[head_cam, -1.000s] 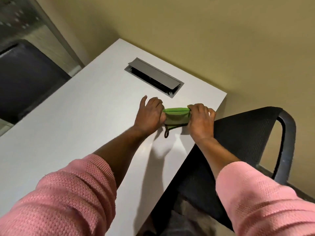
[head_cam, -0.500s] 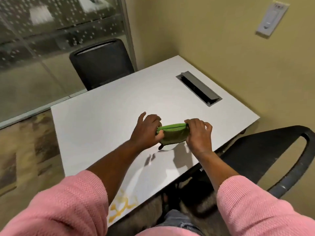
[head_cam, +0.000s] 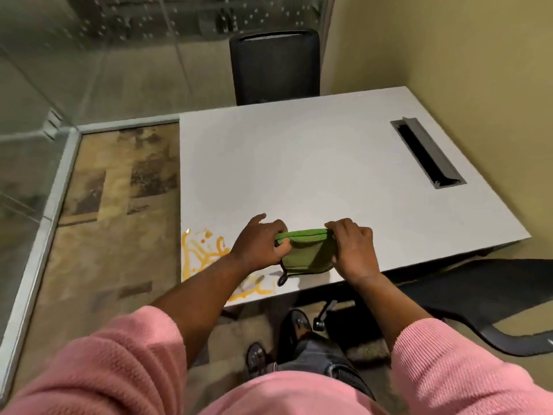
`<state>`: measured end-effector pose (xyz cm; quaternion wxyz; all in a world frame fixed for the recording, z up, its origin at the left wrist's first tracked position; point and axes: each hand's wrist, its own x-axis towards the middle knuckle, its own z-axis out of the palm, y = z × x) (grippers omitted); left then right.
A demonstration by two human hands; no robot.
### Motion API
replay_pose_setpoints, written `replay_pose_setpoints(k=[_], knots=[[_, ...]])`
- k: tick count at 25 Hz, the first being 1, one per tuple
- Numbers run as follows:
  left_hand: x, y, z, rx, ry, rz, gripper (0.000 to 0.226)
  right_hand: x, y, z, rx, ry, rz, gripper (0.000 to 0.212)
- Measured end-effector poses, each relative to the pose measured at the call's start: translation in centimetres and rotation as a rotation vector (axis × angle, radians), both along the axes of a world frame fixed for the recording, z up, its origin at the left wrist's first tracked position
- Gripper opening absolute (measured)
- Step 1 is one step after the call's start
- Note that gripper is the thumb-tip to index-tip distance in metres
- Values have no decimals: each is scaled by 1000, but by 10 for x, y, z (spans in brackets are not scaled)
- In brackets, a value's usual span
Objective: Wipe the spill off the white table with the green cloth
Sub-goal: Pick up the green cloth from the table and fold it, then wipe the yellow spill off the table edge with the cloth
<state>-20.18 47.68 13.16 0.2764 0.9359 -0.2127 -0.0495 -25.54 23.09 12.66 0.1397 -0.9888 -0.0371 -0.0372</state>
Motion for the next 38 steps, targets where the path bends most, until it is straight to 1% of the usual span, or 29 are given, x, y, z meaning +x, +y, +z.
replay_pose_setpoints(k=[2, 5, 8, 10, 12, 14, 17, 21, 24, 27, 29, 31, 35, 38], knots=[[-19, 12, -8, -33, 77, 113, 19, 2, 11, -3, -16, 84, 74, 74], [-34, 22, -17, -40, 157, 228, 22, 17, 23, -8, -33, 196, 180, 76], [-38, 34, -30, -43, 205, 360, 21, 40, 36, -18, -23, 252, 274, 77], [-35, 40, -40, -23, 199, 439, 21, 60, 46, -28, -6, 272, 336, 78], [-29, 47, -51, -16, 143, 499, 22, 81, 56, -41, 16, 283, 378, 77], [-19, 53, -62, 9, 126, 548, 25, 103, 67, -56, 35, 275, 409, 70], [-2, 61, -82, 34, 159, 670, 36, 131, 84, -83, 105, 238, 437, 50], [14, 61, -102, 65, 162, 766, 49, 155, 98, -114, 152, 213, 505, 39], [18, 48, -117, 145, 86, 769, 55, 166, 95, -129, 204, 206, 524, 42], [20, 20, -136, 197, 65, 663, 63, 178, 84, -144, 224, 210, 524, 46], [21, -6, -150, 228, 115, 571, 67, 186, 75, -154, 202, 237, 537, 50], [23, -30, -168, 274, 195, 526, 71, 194, 66, -168, 160, 269, 563, 58], [29, -46, -204, 354, 332, 578, 77, 208, 55, -196, 20, 288, 653, 68], [33, -44, -218, 386, 354, 582, 89, 210, 48, -219, -38, 272, 619, 64]])
